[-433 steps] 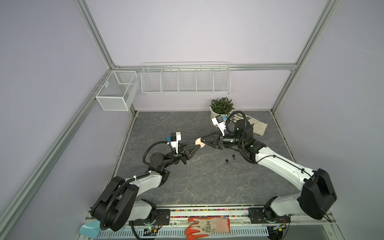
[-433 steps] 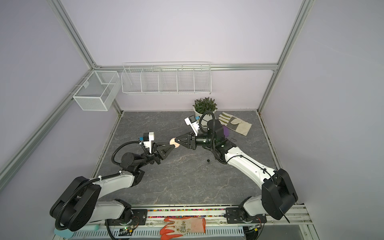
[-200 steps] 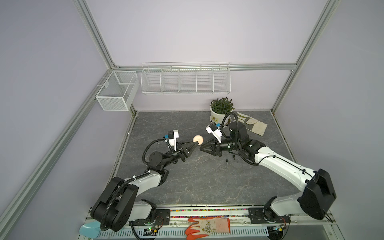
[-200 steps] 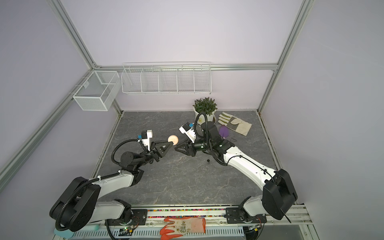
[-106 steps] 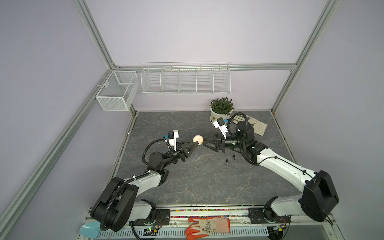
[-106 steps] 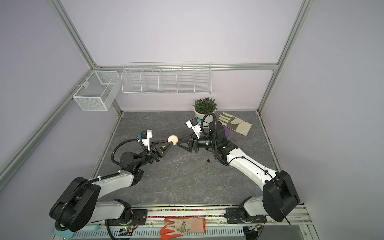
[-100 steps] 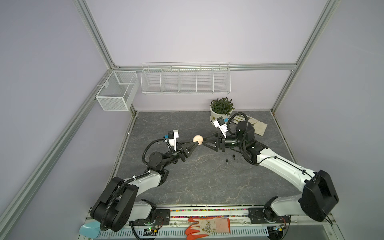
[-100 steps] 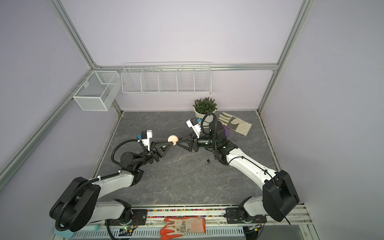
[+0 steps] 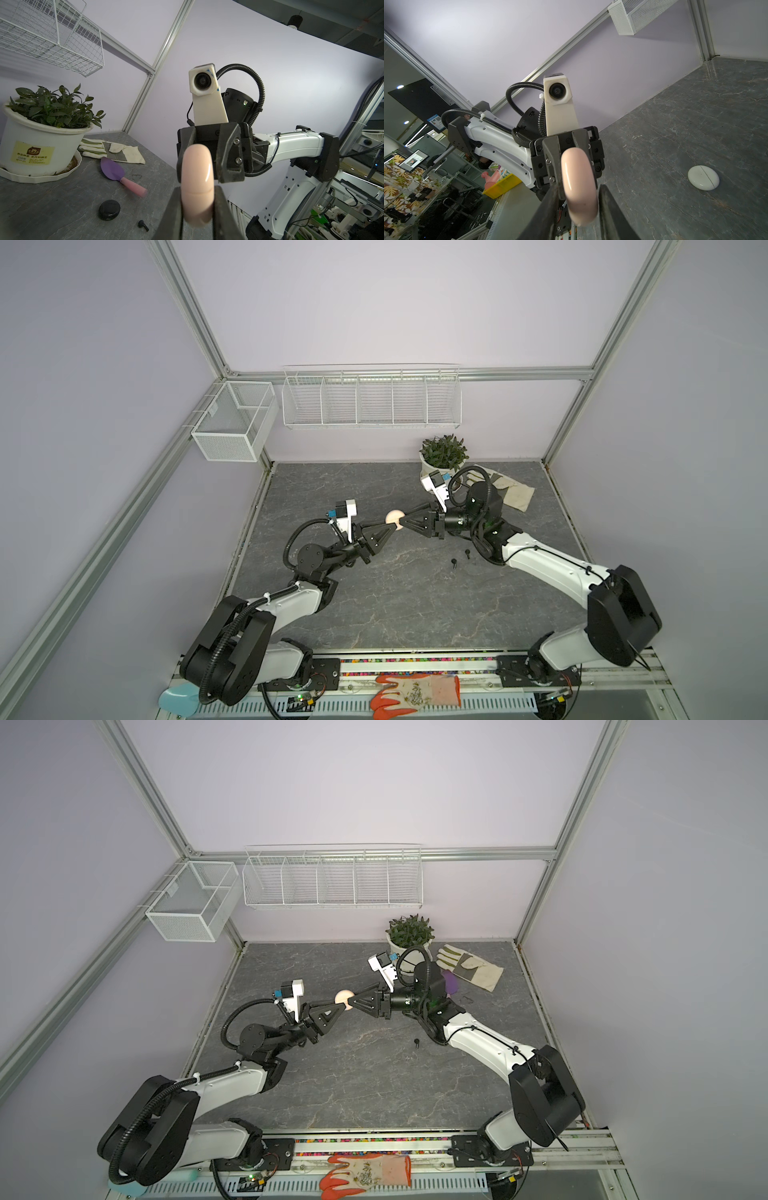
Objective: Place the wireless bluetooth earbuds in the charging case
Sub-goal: 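Lower the pink case beside the white case while the left arm draws back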
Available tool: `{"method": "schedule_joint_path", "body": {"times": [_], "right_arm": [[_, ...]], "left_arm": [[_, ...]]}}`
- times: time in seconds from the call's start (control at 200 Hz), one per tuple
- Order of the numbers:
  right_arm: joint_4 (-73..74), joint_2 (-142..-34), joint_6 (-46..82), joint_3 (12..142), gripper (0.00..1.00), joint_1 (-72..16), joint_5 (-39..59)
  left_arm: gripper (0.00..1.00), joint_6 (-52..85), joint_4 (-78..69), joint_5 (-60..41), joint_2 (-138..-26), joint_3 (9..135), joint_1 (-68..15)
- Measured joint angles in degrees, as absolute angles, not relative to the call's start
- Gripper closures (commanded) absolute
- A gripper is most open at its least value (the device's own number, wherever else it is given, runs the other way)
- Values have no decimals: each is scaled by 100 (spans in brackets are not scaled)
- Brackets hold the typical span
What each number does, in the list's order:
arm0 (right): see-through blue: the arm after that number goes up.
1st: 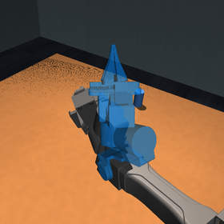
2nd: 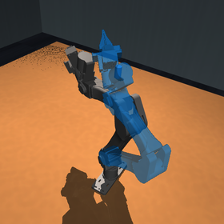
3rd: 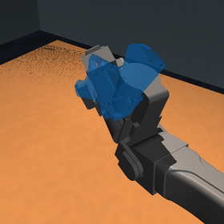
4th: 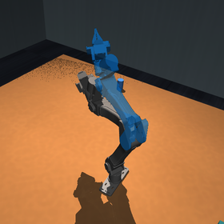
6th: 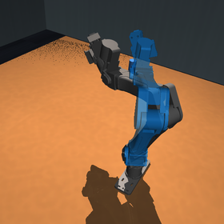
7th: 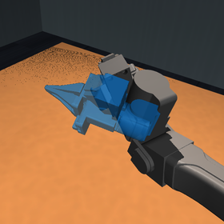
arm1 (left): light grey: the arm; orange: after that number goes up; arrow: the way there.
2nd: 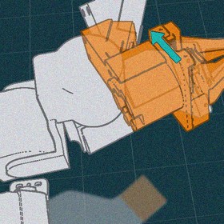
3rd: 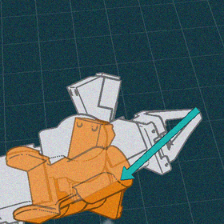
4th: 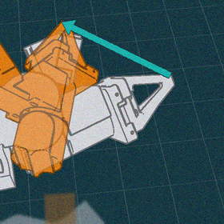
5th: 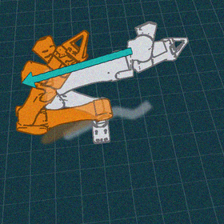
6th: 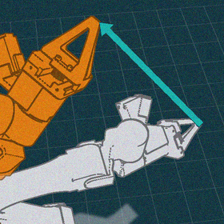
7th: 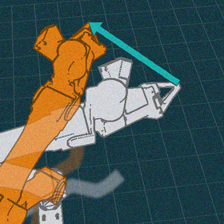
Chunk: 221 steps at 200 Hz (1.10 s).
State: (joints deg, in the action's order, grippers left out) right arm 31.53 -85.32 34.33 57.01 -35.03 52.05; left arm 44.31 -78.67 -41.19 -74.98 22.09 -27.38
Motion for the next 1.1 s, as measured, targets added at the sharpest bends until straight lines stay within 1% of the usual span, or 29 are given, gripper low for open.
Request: {"method": "schedule_joint_path", "body": {"times": [0.205, 0.21, 0.255, 0.335, 0.385, 0.405, 0.415, 0.42, 0.425, 0.455, 0.515, 0.59, 0.665, 0.725, 0.895, 1.104], "right_arm": [[3155, -8543, 3430, 5717, 75, -3500, 5210], [3155, -8543, 3428, 5717, 75, -3500, 5210], [3146, -8543, 3417, 5723, 76, -3500, 5210], [3037, -8543, 3369, 5760, 76, -3503, 5192], [2856, -8552, 3326, 5813, 77, -3503, 5151], [2768, -8558, 3284, 5835, 77, -3505, 5124], [2716, -8565, 3267, 5848, 77, -3507, 5098], [2696, -8567, 3253, 5852, 77, -3507, 5087], [2655, -8576, 3236, 5861, 77, -3507, 5072], [2502, -8608, 3173, 5900, 77, -3505, 4987], [2274, -8709, 3085, 5933, 77, -3494, 4807], [2005, -9002, 3015, 5975, 77, -3470, 4508], [1876, -9542, 3044, 6084, 77, -3461, 4224], [1828, -10082, 3148, 6222, 77, -3465, 3999], [1559, -11367, 3437, 6711, 77, -3651, 3345], [1103, -11806, 3640, 7363, 77, -3900, 2635]], "left_arm": [[100, 4462, -7911, -4119, -7498, 2209, -2738], [99, 4466, -7911, -4119, -7498, 2209, -2738], [85, 4484, -7909, -4117, -7498, 2209, -2738], [53, 4471, -7885, -4097, -7487, 2209, -2731], [39, 4438, -7789, -4040, -7454, 2206, -2727], [31, 4390, -7741, -4001, -7424, 2198, -2724], [17, 4401, -7721, -3981, -7415, 2196, -2722], [12, 4377, -7690, -3957, -7397, 2189, -2718], [9, 4353, -7675, -3940, -7387, 2185, -2718], [3, 4287, -7529, -3806, -7282, 2134, -2700], [0, 4139, -7035, -3369, -6932, 1977, -2683], [0, 3813, -5922, -2620, -6248, 1868, -2663], [0, 3500, -4740, -1743, -5614, 1890, -2661], [0, 3345, -4056, -1162, -5363, 1929, -2661], [1, 3273, -2779, -235, -5677, 2123, -2661], [1, 3420, -2082, 220, -5795, 2123, -2661]]}}
